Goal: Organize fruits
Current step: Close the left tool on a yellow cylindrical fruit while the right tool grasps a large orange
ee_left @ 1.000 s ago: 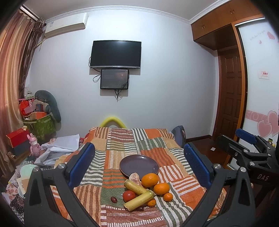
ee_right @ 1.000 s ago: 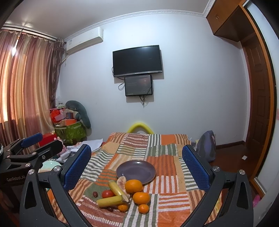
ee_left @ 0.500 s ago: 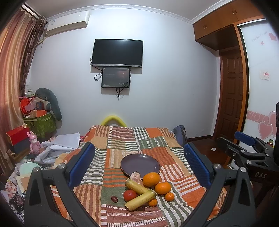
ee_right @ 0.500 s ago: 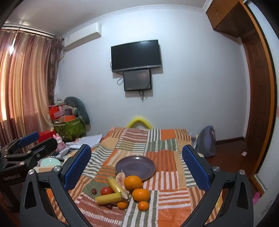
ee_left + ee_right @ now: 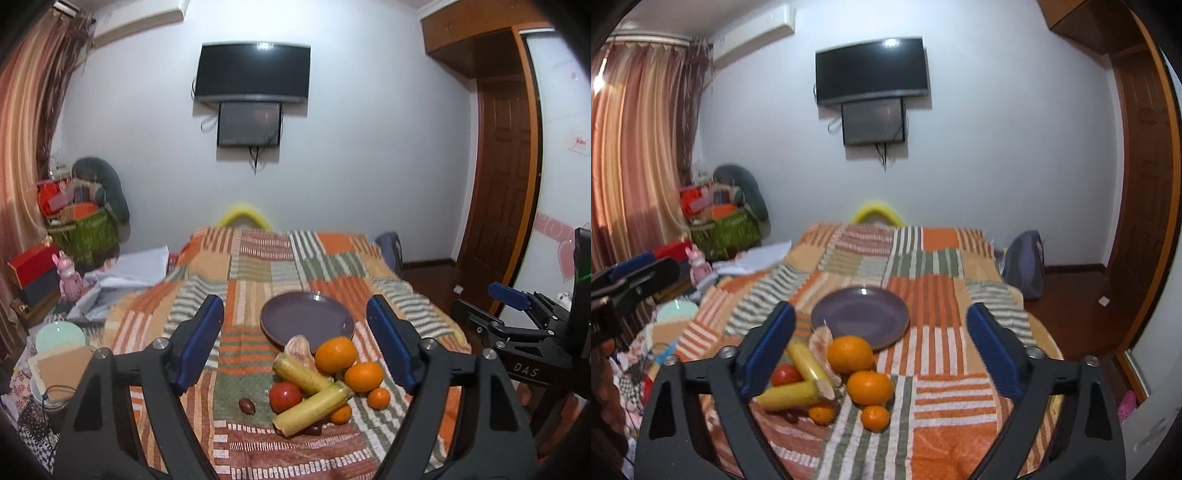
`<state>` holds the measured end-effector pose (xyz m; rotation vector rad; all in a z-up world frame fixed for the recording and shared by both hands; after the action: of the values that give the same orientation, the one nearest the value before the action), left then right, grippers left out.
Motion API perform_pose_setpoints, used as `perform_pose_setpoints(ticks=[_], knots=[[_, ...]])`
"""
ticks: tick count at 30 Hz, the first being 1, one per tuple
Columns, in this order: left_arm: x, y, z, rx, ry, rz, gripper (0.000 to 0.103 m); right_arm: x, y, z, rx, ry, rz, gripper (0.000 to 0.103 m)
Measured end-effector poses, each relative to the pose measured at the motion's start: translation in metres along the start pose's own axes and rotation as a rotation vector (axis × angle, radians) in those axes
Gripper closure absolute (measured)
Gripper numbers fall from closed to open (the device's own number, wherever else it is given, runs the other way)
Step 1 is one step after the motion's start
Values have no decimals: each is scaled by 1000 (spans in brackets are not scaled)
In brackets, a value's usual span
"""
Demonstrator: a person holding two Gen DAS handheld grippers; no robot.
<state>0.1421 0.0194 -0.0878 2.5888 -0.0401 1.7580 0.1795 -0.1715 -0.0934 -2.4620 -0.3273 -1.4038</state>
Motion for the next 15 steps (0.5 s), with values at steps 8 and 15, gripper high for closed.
perform_pose_setpoints(ticks=[8, 15], knots=[[-40, -7, 56, -2, -143, 10, 32, -36, 12, 42, 39, -171, 7, 37], [-87, 4, 102, -76, -303, 20, 52, -61, 18, 57, 28, -246, -6, 38]])
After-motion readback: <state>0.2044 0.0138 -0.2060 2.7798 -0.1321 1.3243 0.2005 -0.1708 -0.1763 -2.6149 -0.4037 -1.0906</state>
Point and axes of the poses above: each gripper's, at about its wrist camera, not at the fingertips, and z roughly the way its jaws point, y to its right, x to its top, the point moved 8 cm from there along z, roughly the way its jaws point, and after that the axes turned 4 degrees about z, right-handed, at the moved point
